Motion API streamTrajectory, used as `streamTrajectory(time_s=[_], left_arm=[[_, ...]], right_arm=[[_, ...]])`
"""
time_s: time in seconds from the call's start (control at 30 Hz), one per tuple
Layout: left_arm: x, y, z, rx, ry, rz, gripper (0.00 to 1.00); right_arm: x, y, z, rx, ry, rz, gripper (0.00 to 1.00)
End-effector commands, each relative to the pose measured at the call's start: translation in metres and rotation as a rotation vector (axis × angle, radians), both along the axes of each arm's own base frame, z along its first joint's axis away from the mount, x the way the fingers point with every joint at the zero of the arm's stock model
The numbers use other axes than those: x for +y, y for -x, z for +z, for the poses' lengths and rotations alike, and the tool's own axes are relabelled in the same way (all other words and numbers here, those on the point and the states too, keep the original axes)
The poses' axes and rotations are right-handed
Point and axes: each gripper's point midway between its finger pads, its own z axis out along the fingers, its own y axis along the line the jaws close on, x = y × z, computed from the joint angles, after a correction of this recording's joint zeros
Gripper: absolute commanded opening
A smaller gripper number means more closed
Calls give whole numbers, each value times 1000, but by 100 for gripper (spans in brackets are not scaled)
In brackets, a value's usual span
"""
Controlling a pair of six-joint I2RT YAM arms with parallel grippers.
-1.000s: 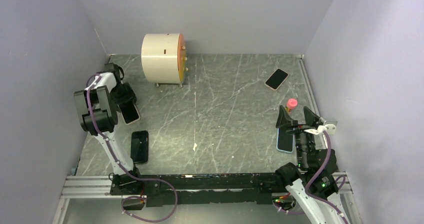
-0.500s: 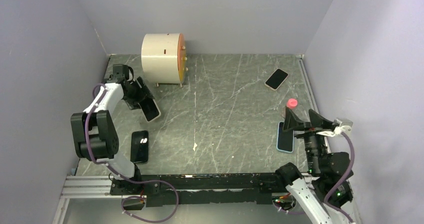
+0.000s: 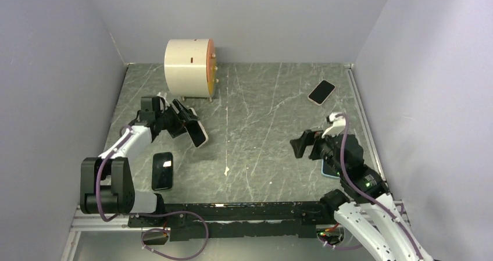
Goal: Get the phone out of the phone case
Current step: Pick up the phone at the center of the board.
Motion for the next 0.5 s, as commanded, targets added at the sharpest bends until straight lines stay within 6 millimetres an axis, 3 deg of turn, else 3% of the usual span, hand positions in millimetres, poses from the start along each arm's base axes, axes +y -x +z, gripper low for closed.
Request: streamTrajectory(time_s=[0.0, 0.13, 0.33, 0.47], left_arm=[[-35, -9, 47, -209, 135, -80, 17], [-54, 5, 42, -213, 178, -115, 16], [-70, 17, 46, -232, 206, -129, 17], [-78, 22, 47, -247, 220, -114, 17]], right_arm=[[49, 20, 0, -43, -141, 279, 99], [71, 16, -14, 24, -187, 357, 99], [101, 3, -13, 4, -235, 402, 99], [135, -4, -25, -10, -205, 401, 98]])
